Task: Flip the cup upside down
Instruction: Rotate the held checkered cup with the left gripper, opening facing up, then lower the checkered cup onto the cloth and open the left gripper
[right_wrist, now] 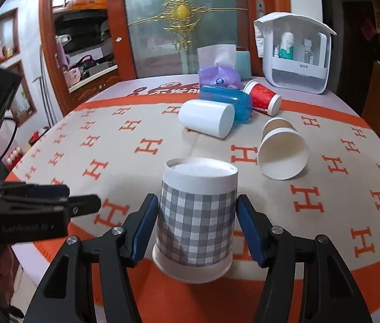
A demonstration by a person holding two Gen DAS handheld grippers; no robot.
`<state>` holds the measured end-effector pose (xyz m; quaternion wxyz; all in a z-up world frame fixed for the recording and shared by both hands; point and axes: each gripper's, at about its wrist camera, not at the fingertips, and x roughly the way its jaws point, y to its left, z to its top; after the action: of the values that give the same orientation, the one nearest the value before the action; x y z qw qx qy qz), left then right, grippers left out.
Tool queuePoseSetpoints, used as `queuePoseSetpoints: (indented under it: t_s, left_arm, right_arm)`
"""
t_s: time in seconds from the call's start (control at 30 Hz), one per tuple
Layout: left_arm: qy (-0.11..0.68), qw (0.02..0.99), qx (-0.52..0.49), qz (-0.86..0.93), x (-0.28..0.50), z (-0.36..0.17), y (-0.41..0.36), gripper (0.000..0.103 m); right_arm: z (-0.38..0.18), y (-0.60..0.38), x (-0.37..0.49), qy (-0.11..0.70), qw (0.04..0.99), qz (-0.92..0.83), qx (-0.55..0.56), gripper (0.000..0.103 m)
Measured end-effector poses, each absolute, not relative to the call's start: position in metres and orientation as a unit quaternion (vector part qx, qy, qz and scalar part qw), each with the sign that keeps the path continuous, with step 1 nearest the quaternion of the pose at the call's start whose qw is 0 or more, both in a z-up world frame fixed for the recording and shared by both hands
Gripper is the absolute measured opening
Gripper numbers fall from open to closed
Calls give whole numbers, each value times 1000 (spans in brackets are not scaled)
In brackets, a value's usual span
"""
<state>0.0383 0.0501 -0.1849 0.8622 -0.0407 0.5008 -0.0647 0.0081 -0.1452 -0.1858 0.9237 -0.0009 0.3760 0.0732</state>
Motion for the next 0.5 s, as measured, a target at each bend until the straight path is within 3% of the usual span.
queuePoseSetpoints:
  t_s: [0.3, 0.5]
  left_arm:
    - [486, 871, -26, -68, 23, -182, 44, 63]
    - [488, 870, -28, -66, 16, -185, 45, 68]
  right_arm:
    - [-193, -143, -7, 383, 921, 75, -7, 63]
    - [-195, -142, -16, 381, 921, 79, -9, 85]
